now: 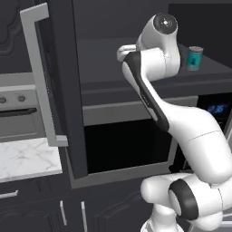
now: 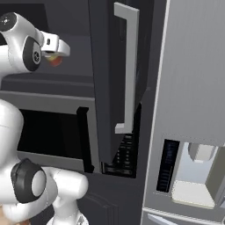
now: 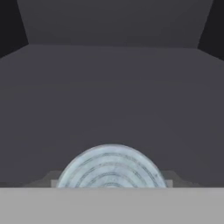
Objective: Restock the canned food cabinet by taking the new fresh canned food from the counter and placing it in the cabinet. Then, take the old canned food from the cabinet and place it on the counter.
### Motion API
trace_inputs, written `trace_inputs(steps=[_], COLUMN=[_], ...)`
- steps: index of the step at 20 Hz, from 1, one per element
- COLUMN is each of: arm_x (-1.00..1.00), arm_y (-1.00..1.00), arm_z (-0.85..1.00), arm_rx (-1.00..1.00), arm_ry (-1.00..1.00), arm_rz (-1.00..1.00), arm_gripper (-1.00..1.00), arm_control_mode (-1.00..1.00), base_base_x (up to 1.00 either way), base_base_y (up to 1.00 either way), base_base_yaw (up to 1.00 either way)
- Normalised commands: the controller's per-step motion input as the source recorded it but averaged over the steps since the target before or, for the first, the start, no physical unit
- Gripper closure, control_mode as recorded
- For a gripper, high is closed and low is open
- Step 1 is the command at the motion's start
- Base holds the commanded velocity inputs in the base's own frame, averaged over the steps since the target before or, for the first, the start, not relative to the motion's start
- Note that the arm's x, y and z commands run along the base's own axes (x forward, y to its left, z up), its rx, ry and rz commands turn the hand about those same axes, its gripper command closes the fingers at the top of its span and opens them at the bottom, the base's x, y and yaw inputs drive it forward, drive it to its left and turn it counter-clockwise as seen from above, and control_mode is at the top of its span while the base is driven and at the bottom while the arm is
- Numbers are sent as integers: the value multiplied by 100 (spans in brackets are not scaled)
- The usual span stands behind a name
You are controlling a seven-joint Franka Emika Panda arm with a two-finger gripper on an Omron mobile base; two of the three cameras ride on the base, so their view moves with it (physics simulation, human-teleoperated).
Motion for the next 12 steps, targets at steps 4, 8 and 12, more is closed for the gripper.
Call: trace_inputs(steps=[4, 8, 12], arm_x=[47, 26, 26], arm_y=[-7, 0, 0], arm_z=[-37, -9, -3], arm_rx=[-1, 0, 0], arm_ry=[0, -7, -9], arm_rz=[0, 0, 0], arm_gripper=[-100, -100, -100], arm_control_mode=[-100, -100, -100], base_base_x=[0, 0, 0], base_base_y=[0, 0, 0], base_base_yaw=[0, 0, 0])
